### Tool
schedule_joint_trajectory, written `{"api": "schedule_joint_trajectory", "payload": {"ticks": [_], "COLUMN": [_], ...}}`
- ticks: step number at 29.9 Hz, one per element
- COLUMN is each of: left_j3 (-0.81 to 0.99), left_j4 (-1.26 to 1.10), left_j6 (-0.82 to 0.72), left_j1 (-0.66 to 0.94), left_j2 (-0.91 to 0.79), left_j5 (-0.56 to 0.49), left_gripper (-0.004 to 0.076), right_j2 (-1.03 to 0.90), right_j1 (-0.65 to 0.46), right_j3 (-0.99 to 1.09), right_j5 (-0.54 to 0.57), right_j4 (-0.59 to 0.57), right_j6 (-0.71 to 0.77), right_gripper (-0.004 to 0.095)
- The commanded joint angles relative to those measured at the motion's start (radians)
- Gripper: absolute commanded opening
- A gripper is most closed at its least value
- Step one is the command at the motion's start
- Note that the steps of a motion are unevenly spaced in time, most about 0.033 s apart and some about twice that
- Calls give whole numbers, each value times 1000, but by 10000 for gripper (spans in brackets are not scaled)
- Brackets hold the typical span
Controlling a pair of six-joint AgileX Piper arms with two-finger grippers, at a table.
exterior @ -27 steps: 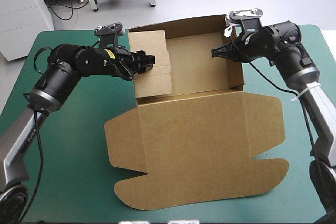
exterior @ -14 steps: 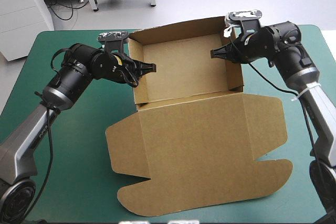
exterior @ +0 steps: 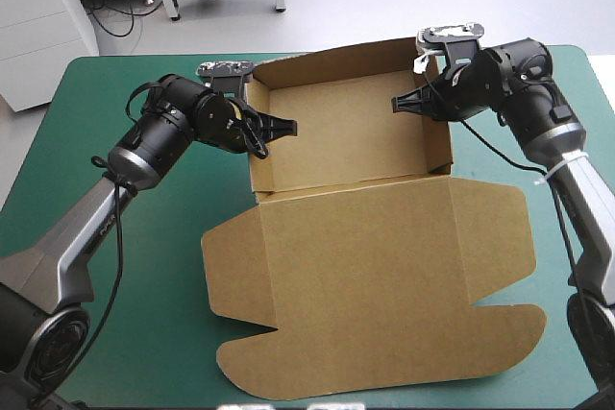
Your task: Fold the box
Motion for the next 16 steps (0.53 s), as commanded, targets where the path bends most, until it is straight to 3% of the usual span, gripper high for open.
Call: {"api": "schedule_joint_trajectory", "payload": {"ticks": [1,9,16], "left_j3": [-38,-38,-38], "left_j4": [-34,-1,4], "left_j6": [28,53,106], "left_j1": [-21,-19,-19], "left_j2": [-33,21,83], "left_j5": [-57,-12,10], "left_gripper": [-32,-32,-32], "right_j2": [-40,66,144], "right_j1": [7,7,7], "right_j3": [-29,-29,-29], "right_j5": [-22,155,154], "right_j4": [69,70,106], "right_j6": [-17,-54,-66], "right_gripper": [-18,-18,-18]}}
